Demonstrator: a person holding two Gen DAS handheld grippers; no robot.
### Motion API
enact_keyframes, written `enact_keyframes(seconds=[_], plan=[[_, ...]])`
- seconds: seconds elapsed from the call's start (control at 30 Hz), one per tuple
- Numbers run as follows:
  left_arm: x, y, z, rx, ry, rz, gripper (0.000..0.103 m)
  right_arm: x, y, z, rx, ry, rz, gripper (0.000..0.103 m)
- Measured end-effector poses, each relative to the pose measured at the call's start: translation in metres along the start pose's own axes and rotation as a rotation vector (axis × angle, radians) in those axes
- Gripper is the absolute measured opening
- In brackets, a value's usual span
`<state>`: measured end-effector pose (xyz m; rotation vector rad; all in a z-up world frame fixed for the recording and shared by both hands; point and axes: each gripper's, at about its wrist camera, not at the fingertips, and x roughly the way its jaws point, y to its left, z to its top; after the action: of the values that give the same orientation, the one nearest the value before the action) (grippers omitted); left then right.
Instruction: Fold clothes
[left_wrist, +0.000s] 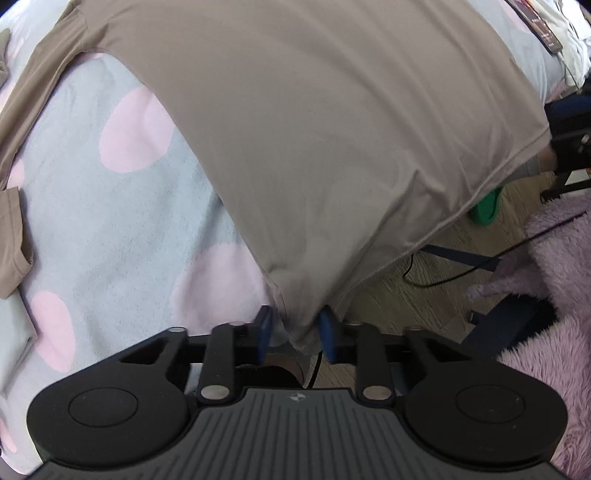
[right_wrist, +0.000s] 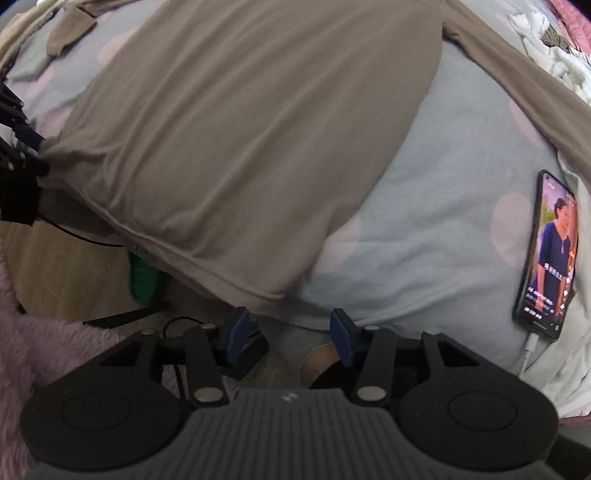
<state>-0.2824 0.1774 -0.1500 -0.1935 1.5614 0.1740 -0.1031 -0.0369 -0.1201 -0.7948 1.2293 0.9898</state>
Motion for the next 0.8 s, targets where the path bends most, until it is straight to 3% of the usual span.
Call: enact_keyframes(seconds=[0.07,0.1,0.13,0.23,0.37,0.53,0.6,0.63,0.8], plan=[[-0.001,0.001,-0.001,-0.008,-0.007,0.000,0.012,0.005,0.004,0.004,0.017,-0.006,-0.001,0.047],[-0.001,0.001,-0.001,-0.011,-0.009,0.003,0.012,0.007,0.005,0.005,0.026,-0.012,-0.001,0.035],[0.000,0.001,-0.001,-0.015,-0.009,0.006,0.012,0.007,0.006,0.007,0.031,-0.019,-0.003,0.016],[0.002,0.003,-0.001,-0.022,-0.010,0.014,0.012,-0.002,0.011,0.010,0.038,-0.067,-0.009,0.007],[0.004,0.001,-0.003,-0.014,-0.013,0.024,0.012,-0.022,0.028,0.025,0.005,-0.172,-0.002,0.007],[0.006,0.010,0.004,-0.034,-0.020,0.020,0.012,-0.029,0.058,0.059,-0.065,-0.259,0.085,0.009],[0.007,0.012,0.004,-0.042,-0.022,0.018,0.012,-0.031,0.068,0.066,-0.094,-0.284,0.100,0.019],[0.007,0.012,0.003,-0.043,-0.023,0.017,0.012,-0.032,0.065,0.068,-0.085,-0.290,0.104,0.033],[0.008,0.013,0.003,-0.039,-0.027,0.018,0.012,-0.041,0.044,0.071,-0.020,-0.307,0.101,0.037]])
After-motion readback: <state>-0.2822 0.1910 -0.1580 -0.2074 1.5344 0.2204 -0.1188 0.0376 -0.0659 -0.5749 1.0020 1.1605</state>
